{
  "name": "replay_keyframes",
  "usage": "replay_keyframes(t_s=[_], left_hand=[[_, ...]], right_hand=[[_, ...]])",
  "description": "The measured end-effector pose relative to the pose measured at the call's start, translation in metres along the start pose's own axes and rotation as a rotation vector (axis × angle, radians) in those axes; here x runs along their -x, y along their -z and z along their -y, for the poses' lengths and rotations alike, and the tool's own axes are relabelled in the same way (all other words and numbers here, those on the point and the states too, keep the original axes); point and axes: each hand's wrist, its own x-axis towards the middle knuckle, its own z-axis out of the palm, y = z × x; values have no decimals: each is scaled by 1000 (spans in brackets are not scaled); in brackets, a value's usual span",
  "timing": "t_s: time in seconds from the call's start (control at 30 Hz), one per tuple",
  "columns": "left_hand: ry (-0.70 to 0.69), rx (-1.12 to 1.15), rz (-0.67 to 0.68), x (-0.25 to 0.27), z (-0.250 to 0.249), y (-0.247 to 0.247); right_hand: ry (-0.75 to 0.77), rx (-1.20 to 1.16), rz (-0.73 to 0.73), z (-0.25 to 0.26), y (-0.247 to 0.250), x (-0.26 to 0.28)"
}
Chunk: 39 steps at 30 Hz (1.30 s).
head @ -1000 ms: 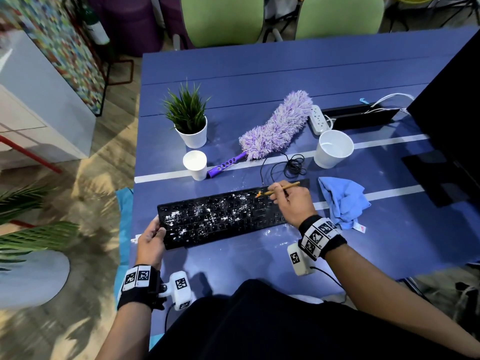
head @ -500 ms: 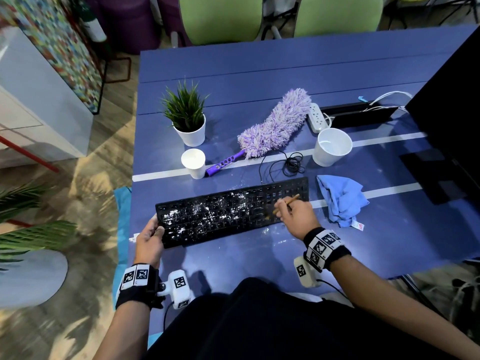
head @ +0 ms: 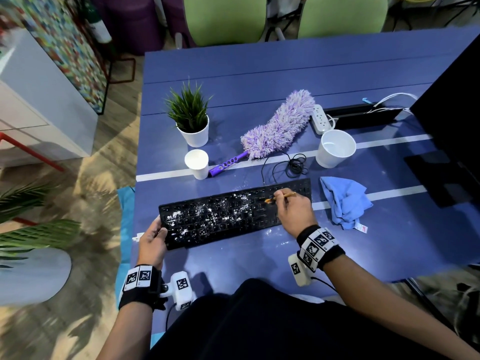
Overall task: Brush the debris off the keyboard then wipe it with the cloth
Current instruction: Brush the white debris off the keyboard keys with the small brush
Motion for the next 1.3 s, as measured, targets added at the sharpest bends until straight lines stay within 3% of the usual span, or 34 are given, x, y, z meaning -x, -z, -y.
replay_keyframes(t_s=[0.2,0.4,0.57,0.63,0.73,0.8,0.9,1.03,1.17,1.3], left_hand=[[-3,7,2,0,2,0],[11,-16,5,-1,1,1],[4,-27,4,0,1,1],[2,-25,7,1,-1,0],[8,-12,11,3,-5,-1],[12,-4,8,2,-5,-2],[20,11,6,2,-4,-1],[29,7,-8,2,-3,-1],[24,-1,-5,3,-4,0],[32,-2,-5,5,-4,0]], right_hand=[[77,-258,116,1,6,12],[20,-97,62,-6,-5,18],[36,-131,104,-10,-1,14],[13,-119,60,-12,3,11],[60,-284,-88,-10,7,6],[33,-259,-20,-12,5,4],[-63,-122,239,-17,0,7],[-17,-189,66,-18,1,17],[-105,-167,143,-16,-3,20],[8,-234,100,-6,-4,27]])
